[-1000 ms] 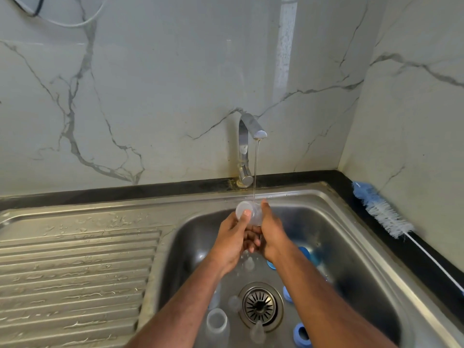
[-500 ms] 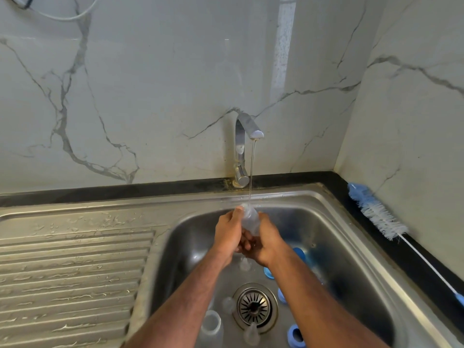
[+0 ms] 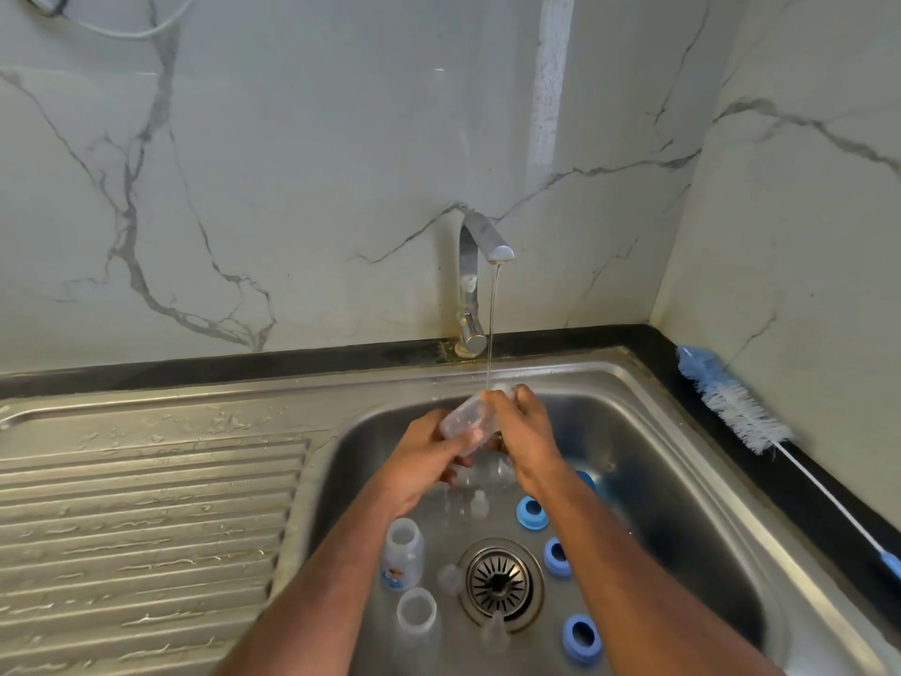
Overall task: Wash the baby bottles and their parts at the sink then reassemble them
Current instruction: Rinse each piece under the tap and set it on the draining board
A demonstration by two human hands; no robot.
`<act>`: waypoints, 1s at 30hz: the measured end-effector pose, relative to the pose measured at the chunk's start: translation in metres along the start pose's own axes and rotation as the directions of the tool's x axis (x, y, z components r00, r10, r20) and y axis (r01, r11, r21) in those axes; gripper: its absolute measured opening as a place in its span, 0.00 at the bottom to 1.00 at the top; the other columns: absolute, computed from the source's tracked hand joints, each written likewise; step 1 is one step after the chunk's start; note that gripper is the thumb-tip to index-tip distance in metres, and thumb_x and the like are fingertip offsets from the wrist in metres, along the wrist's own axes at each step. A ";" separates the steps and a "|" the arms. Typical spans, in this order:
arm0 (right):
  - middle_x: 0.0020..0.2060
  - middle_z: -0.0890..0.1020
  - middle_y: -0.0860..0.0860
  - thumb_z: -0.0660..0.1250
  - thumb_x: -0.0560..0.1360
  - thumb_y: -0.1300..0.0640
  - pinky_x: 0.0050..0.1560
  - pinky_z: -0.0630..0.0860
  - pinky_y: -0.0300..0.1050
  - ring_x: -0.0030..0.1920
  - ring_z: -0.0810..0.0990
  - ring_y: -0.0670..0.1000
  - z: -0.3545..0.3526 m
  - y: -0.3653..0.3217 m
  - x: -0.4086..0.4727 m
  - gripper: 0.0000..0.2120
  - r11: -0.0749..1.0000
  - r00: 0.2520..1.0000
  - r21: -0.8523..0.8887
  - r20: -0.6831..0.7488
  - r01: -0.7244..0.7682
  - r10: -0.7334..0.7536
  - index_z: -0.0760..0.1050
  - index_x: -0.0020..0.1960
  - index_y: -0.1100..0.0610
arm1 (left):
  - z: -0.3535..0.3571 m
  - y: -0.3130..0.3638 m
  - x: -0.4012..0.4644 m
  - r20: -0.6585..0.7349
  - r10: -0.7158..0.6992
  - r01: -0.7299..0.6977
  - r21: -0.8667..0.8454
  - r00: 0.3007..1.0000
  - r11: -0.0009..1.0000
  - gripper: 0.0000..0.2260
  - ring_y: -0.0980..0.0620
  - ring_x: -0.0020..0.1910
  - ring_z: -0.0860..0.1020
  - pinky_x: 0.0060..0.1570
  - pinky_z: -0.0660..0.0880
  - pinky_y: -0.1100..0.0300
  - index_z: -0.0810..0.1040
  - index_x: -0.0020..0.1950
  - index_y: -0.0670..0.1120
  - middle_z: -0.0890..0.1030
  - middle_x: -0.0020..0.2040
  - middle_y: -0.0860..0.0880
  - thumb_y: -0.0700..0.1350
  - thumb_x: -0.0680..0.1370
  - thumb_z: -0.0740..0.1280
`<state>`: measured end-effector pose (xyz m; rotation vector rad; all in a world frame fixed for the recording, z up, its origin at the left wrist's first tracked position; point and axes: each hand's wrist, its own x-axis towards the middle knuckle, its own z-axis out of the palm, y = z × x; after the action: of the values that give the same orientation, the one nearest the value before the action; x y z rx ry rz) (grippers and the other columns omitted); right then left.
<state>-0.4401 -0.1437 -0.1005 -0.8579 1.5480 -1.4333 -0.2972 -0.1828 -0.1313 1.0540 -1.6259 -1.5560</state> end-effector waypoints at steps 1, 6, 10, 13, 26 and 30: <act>0.50 0.81 0.53 0.66 0.81 0.49 0.40 0.76 0.38 0.51 0.81 0.51 0.001 0.000 -0.001 0.09 0.998 0.999 -0.056 -0.026 0.020 -0.022 0.75 0.55 0.55 | -0.005 -0.004 0.001 -0.011 0.043 -0.042 0.087 0.999 0.995 0.18 0.50 0.46 0.82 0.39 0.76 0.58 0.78 0.61 0.48 0.83 0.52 0.45 0.51 0.74 0.75; 0.43 0.81 0.48 0.64 0.82 0.48 0.44 0.79 0.39 0.46 0.81 0.47 0.006 -0.005 -0.002 0.10 0.995 0.999 -0.095 0.014 0.038 -0.037 0.77 0.46 0.52 | -0.012 -0.010 0.007 -0.069 0.247 -0.216 0.298 0.967 0.930 0.26 0.51 0.53 0.81 0.51 0.79 0.55 0.79 0.62 0.51 0.83 0.55 0.51 0.55 0.66 0.78; 0.50 0.83 0.51 0.65 0.82 0.49 0.45 0.82 0.42 0.53 0.82 0.51 -0.004 -0.008 0.002 0.09 0.996 0.983 0.035 0.160 0.082 -0.086 0.80 0.55 0.52 | -0.013 -0.004 0.005 -0.100 0.192 -0.190 0.028 0.976 0.981 0.18 0.46 0.52 0.82 0.45 0.80 0.57 0.77 0.64 0.49 0.81 0.58 0.43 0.46 0.75 0.75; 0.51 0.85 0.51 0.68 0.80 0.50 0.51 0.83 0.46 0.56 0.83 0.53 -0.011 -0.003 0.005 0.09 0.973 0.950 -0.075 0.246 0.217 -0.193 0.80 0.56 0.52 | -0.014 0.000 0.000 0.023 0.038 -0.029 -0.315 0.999 0.949 0.17 0.45 0.48 0.82 0.43 0.79 0.55 0.77 0.66 0.44 0.81 0.57 0.39 0.46 0.78 0.68; 0.54 0.78 0.45 0.80 0.69 0.50 0.53 0.79 0.43 0.54 0.79 0.47 -0.001 0.022 0.015 0.25 0.782 0.963 -0.562 0.176 0.270 -0.206 0.71 0.60 0.46 | -0.022 -0.004 0.011 -0.250 0.089 -0.057 0.135 0.964 0.989 0.10 0.53 0.53 0.80 0.43 0.72 0.63 0.81 0.58 0.50 0.83 0.53 0.49 0.37 0.81 0.65; 0.51 0.79 0.46 0.80 0.69 0.50 0.51 0.76 0.41 0.52 0.80 0.48 -0.005 0.017 0.011 0.23 0.742 0.966 -0.629 0.235 0.232 -0.103 0.74 0.60 0.51 | -0.021 -0.010 0.012 -0.231 0.113 -0.060 0.225 0.966 0.972 0.09 0.56 0.46 0.81 0.41 0.71 0.63 0.84 0.51 0.47 0.85 0.47 0.49 0.37 0.80 0.66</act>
<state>-0.4482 -0.1493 -0.1184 -1.5372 1.8869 -0.8649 -0.2832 -0.2032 -0.1401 1.2180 -1.6711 -1.1608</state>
